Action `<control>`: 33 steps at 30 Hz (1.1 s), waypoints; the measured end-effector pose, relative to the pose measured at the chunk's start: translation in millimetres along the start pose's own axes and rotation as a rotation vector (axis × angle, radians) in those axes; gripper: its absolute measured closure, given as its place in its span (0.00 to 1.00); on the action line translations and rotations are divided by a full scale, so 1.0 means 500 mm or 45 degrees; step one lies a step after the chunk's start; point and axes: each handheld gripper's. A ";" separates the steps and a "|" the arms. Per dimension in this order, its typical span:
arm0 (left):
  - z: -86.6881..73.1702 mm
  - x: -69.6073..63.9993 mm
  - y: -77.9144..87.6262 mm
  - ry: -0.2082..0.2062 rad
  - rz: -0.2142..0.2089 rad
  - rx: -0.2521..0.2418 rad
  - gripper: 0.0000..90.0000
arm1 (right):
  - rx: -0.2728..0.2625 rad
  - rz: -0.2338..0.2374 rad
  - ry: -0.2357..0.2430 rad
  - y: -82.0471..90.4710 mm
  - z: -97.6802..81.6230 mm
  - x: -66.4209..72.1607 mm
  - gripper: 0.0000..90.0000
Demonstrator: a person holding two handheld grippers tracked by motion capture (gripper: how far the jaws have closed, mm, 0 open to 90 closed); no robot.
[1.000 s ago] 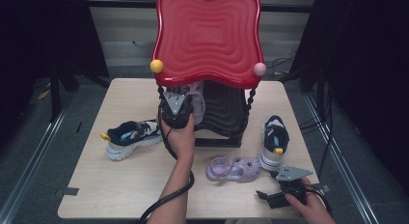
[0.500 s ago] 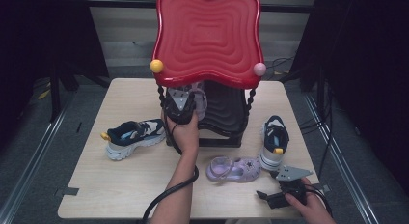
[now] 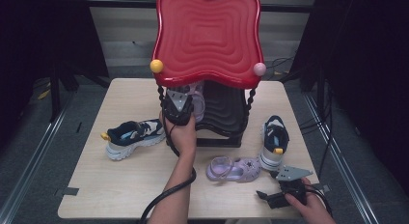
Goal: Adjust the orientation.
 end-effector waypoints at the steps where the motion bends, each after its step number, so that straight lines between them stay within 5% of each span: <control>1: 0.000 0.000 0.000 0.000 0.000 0.000 0.87 | 0.000 0.000 0.000 0.000 0.000 0.000 0.12; 9: 0.000 0.004 0.002 -0.015 0.008 0.019 0.80 | 0.000 0.000 0.000 0.000 0.000 0.000 0.12; 33: -0.004 0.006 0.020 -0.048 -0.104 0.120 0.62 | 0.001 0.001 -0.003 0.000 0.000 0.000 0.12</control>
Point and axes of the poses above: each handheld gripper's, and its own axes: y roughly backward along the jaws, z roughly out of its top, x roughly to its left, and after that the axes turned 15 degrees about x, right-handed
